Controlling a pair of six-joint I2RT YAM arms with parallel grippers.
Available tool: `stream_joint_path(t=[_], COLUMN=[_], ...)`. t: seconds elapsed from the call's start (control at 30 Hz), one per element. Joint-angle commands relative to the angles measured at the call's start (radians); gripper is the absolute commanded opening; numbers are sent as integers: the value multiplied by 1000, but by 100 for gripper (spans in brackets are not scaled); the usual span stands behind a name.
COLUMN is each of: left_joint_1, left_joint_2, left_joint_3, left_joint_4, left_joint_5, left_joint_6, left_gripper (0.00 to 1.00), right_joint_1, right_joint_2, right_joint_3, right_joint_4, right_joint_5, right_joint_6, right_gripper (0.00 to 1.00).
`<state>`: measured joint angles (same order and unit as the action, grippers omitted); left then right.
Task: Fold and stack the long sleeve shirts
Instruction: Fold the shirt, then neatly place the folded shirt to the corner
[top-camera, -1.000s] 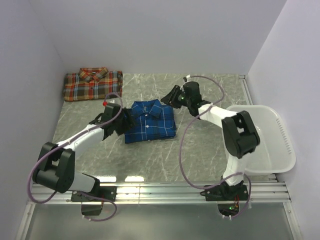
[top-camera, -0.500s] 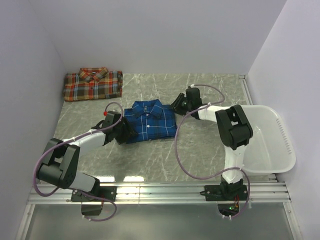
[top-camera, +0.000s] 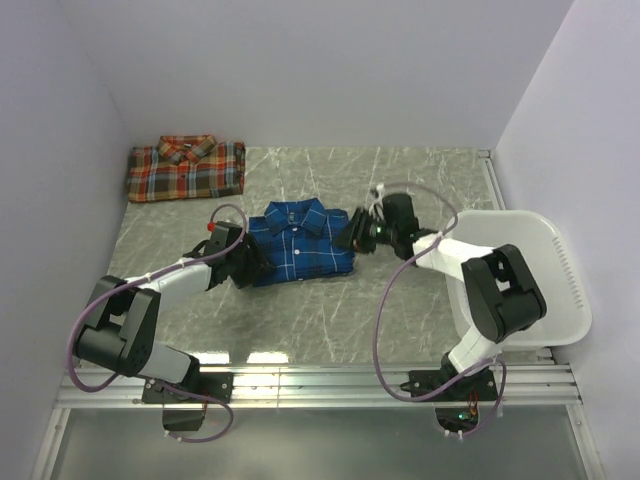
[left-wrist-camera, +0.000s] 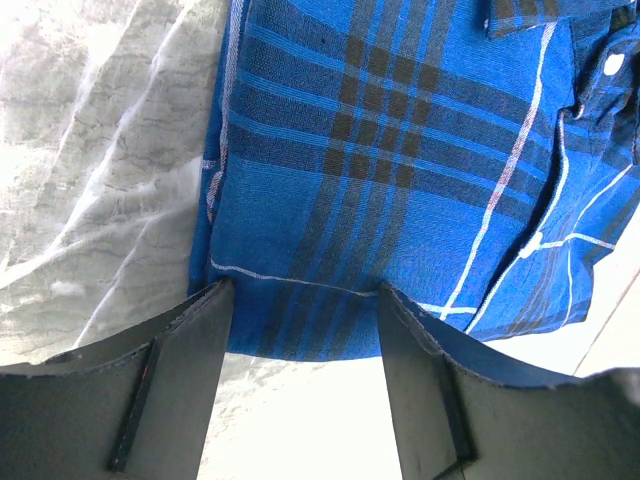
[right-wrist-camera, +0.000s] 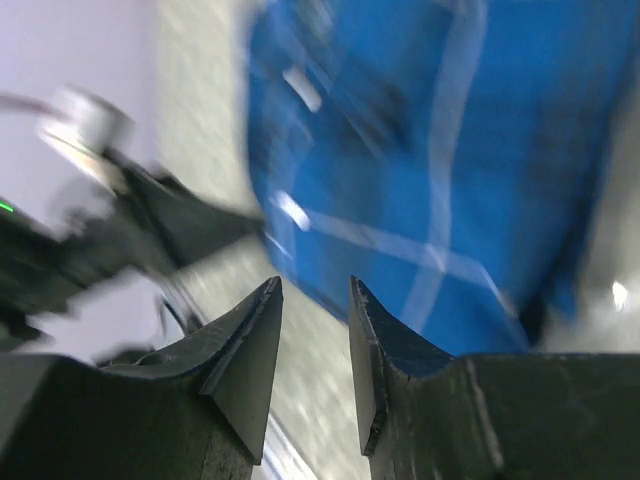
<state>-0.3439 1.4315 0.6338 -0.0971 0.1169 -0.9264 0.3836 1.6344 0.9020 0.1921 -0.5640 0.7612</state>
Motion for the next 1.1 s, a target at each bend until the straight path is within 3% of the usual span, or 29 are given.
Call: stream_joint_path(t=[0.0, 0.17, 0.33, 0.47, 0.63, 0.73, 0.87, 1.07], left_joint_1=[2, 2, 14, 26, 91, 164, 239, 284], left_joint_2=[18, 15, -17, -68, -161, -209, -262, -325], left_joint_3=[4, 6, -3, 45, 128, 184, 228, 262], left_joint_4=[-16, -24, -35, -107, -202, -268, -357, -438], left_joint_5=[-11, -22, -33, -51, -86, -103, -163, -292], left_joint_6=[0, -8, -15, 12, 67, 128, 195, 261], left_gripper=[66, 65, 66, 69, 78, 87, 98, 99], right_joint_1=[8, 8, 6, 23, 170, 245, 311, 393], right_joint_2=[31, 73, 44, -77, -113, -32, 125, 361], right_joint_3=[-112, -149, -132, -43, 147, 296, 490, 724], right_joint_4=[15, 4, -124, -215, -390, -470, -514, -617], right_joint_5=[-42, 6, 107, 169, 386, 512, 610, 685], right_joint_6=[9, 26, -28, -98, -299, -358, -402, -413], right_gripper=[40, 40, 40, 40, 45, 58, 60, 60])
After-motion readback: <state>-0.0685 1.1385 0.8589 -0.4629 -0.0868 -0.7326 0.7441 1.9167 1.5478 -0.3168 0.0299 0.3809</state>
